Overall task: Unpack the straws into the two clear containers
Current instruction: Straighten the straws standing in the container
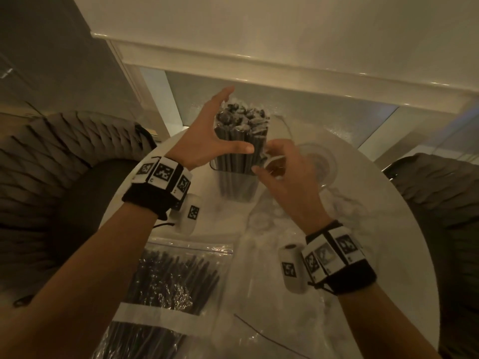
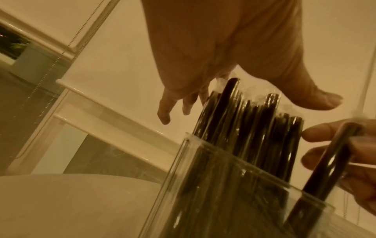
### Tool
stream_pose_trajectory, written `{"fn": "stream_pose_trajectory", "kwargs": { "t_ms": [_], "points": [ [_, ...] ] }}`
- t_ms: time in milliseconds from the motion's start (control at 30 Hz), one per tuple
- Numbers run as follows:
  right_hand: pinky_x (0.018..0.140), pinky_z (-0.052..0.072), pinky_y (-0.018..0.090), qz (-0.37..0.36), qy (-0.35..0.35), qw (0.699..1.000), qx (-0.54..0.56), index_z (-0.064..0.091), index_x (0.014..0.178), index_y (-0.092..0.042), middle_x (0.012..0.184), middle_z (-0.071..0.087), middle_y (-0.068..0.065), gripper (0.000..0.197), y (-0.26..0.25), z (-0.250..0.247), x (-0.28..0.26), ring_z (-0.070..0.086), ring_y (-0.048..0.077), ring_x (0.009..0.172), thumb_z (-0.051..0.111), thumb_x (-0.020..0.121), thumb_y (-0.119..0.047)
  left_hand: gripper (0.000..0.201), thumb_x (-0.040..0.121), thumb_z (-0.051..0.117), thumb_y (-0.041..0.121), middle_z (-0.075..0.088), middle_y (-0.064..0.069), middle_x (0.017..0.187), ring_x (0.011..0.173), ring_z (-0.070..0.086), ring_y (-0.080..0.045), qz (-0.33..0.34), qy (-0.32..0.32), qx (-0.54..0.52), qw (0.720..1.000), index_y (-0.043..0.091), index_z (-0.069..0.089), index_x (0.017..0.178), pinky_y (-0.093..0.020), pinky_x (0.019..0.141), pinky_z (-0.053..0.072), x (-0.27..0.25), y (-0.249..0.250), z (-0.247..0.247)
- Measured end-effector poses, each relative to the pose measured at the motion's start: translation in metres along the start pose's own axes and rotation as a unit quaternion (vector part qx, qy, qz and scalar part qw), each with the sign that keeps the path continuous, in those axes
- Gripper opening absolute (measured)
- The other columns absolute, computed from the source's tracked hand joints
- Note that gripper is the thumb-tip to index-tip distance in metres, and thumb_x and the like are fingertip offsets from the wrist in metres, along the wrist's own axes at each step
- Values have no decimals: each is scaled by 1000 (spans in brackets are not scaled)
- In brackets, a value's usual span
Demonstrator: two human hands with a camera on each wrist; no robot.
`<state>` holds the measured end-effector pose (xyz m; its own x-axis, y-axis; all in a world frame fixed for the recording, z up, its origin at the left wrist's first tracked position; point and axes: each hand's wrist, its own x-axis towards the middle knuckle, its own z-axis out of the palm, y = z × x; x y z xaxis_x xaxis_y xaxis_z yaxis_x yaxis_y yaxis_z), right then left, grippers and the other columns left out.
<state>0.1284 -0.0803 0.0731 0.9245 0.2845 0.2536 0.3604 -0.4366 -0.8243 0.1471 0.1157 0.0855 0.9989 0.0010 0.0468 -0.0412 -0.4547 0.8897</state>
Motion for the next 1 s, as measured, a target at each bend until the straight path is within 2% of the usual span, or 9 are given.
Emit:
{"fn": "stream_pose_trajectory", "kwargs": {
  "t_ms": [100, 233, 467, 533, 567, 633, 700, 833, 1000],
  "points": [
    [59, 40, 6, -6, 25, 1000, -12, 65, 92, -5, 76, 66, 3, 14, -4, -3, 11, 55, 0, 63, 67, 82, -15, 104, 56, 82, 53, 35, 6, 149, 135, 38, -12, 16, -6, 25, 1000, 34, 30, 144, -39, 112, 36, 8, 2, 0],
    [69, 50, 31, -39, 25, 996, -79, 66, 93, -3, 81, 70, 11, 13, -20, -16, 39, 64, 23, 76, 63, 85, -13, 94, 59, 85, 44, 46, 4, 139, 126, 48, -13, 27, -9, 50, 998, 29, 40, 140, -34, 107, 41, 11, 3, 3],
    [50, 40, 4, -9, -14, 998, -60, 42, 115, -1, 77, 52, -3, 39, -15, 1, 39, 49, 0, 62, 64, 83, -6, 83, 60, 86, 35, 50, 4, 135, 123, 48, -12, 33, 2, 60, 998, 27, 48, 134, -23, 102, 40, 14, 2, 1],
    [70, 43, 7, -52, 26, 995, -77, 40, 129, -7, 97, 49, 2, 58, -12, 3, 42, 52, 12, 84, 69, 79, -10, 80, 59, 87, 33, 52, 5, 133, 120, 51, -12, 32, -3, 58, 998, 27, 51, 131, -21, 100, 42, 16, 3, -1],
    [87, 46, 20, -74, 25, 992, -99, 36, 137, -13, 114, 46, 10, 68, -10, 3, 46, 50, 21, 102, 70, 79, -12, 80, 59, 88, 32, 54, 6, 131, 119, 53, -11, 32, -8, 59, 998, 27, 51, 130, -20, 98, 43, 17, 4, -2],
    [112, 27, 42, -122, -40, 978, -162, 28, 146, -17, 147, 27, 21, 73, -6, 2, 54, 26, 35, 135, 66, 84, -15, 82, 59, 88, 32, 56, 7, 129, 117, 55, -9, 34, -19, 57, 998, 26, 49, 131, -19, 98, 43, 20, 4, -4],
    [117, 10, 45, -154, -135, 960, -192, 23, 147, -11, 156, 13, 19, 64, 0, 3, 59, 3, 37, 145, 55, 91, -14, 81, 61, 87, 33, 57, 5, 129, 116, 55, -9, 38, -24, 62, 997, 24, 48, 132, -22, 100, 44, 20, 1, -3],
    [111, 6, 23, -124, -184, 961, -165, 22, 147, -12, 158, 17, 8, 57, 10, 2, 62, 6, 27, 147, 46, 96, -17, 77, 59, 84, 42, 61, 1, 122, 112, 57, -13, 40, -32, 80, 995, 21, 53, 126, -30, 101, 45, 21, -2, 2],
    [118, 9, 37, -111, -238, 943, -203, 14, 149, -16, 159, 10, 5, 70, -1, -11, 64, 2, 24, 147, 54, 92, -26, 81, 60, 87, 33, 57, -1, 127, 116, 54, -15, 16, -63, 97, 993, 19, 49, 130, -37, 104, 44, 23, 7, -5]
  ]
}}
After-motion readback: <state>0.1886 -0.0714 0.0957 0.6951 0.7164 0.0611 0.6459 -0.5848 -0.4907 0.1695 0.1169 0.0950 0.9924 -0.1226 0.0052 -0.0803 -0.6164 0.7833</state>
